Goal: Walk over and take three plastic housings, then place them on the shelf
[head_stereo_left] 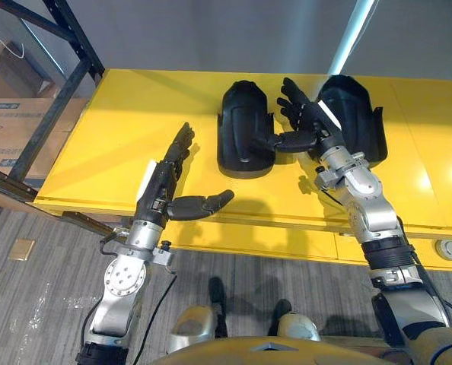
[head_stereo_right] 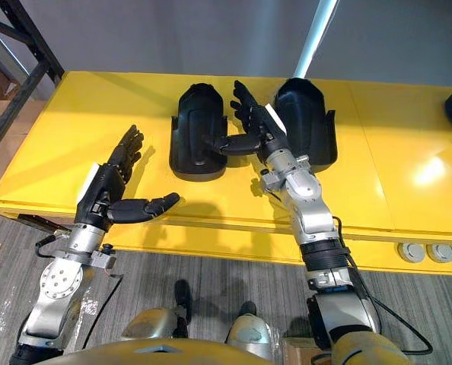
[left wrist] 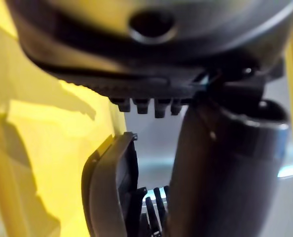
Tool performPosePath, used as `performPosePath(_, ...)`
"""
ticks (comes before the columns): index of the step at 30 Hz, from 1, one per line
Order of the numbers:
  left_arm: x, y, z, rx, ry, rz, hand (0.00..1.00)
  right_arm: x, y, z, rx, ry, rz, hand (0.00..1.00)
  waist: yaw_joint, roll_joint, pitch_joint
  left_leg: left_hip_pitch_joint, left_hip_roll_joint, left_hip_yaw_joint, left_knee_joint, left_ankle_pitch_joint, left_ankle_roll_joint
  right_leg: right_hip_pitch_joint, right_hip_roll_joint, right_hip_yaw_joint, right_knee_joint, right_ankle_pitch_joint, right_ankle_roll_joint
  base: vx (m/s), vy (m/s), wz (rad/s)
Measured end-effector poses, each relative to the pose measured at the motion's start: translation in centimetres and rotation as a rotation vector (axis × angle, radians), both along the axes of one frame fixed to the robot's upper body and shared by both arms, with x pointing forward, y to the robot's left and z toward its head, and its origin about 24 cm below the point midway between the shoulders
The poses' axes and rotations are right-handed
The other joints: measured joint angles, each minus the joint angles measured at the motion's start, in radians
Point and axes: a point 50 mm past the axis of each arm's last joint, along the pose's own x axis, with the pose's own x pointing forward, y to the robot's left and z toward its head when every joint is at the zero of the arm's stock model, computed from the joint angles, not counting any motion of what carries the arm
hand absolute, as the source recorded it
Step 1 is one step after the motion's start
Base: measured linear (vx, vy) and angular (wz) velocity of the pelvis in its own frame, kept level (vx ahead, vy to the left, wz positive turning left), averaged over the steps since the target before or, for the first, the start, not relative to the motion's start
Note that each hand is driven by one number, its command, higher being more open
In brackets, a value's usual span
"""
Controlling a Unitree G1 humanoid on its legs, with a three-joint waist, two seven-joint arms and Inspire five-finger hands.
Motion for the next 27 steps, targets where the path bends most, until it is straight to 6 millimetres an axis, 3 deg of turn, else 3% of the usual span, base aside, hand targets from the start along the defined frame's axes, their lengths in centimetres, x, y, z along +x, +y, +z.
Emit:
performPosePath(11,1.3,-1.1,-1.8,0.142,0.064,0.091,1.0,0.8,0.5,-1.1,-0.084,0.063,-0.023,1.0,-0.003,0.001,0.001,0.002,0.0,-0.004,0.0,0.007,0.001,-0.002,-0.005,0.0,0.012,-0.002,-0.001,0.0,0.0,0.0)
performPosePath(14,1.5,-0.8,-2.3,0.175,0.074,0.178,1.0,0.8,0.5,-0.6,-0.115,-0.002,-0.073,1.0,-0.005,0.001,0.001,0.002,-0.001,-0.006,0.0,0.008,0.001,-0.003,-0.004,-0.001,0.016,-0.004,-0.001,0.0,0.0,0.0)
performPosePath(17,1.6,-0.5,-2.5,0.172,0.075,0.232,1.0,0.2,0.8,1.2,-0.077,-0.121,-0.109,1.0,-0.007,0.001,0.001,0.0,-0.001,-0.006,0.0,0.008,0.001,-0.005,-0.004,-0.001,0.017,-0.004,0.0,0.0,0.0,0.0)
performPosePath(19,2.0,-0.6,-2.7,0.174,0.082,0.245,1.0,-1.7,1.1,3.7,-0.043,-0.3,-0.126,1.0,-0.005,0.001,0.001,-0.005,-0.001,-0.005,0.0,0.008,0.001,-0.01,-0.004,0.0,0.017,-0.004,0.0,0.0,0.0,0.0)
performPosePath(23,2.4,-0.5,-2.8,0.174,0.084,0.273,1.0,-5.4,1.2,6.5,0.008,-0.544,-0.135,1.0,-0.012,0.001,0.001,-0.009,-0.001,0.005,0.001,0.006,0.002,-0.019,-0.004,0.011,0.017,-0.003,0.0,0.03,-0.016,-0.07)
performPosePath(27,2.5,-0.2,-3.1,0.172,0.095,0.31,1.0,-7.4,0.2,6.8,0.06,-0.626,-0.176,1.0,-0.034,-0.001,0.002,0.003,0.001,0.028,0.0,0.004,0.001,-0.021,-0.002,0.037,0.017,-0.002,0.002,0.01,-0.016,-0.17)
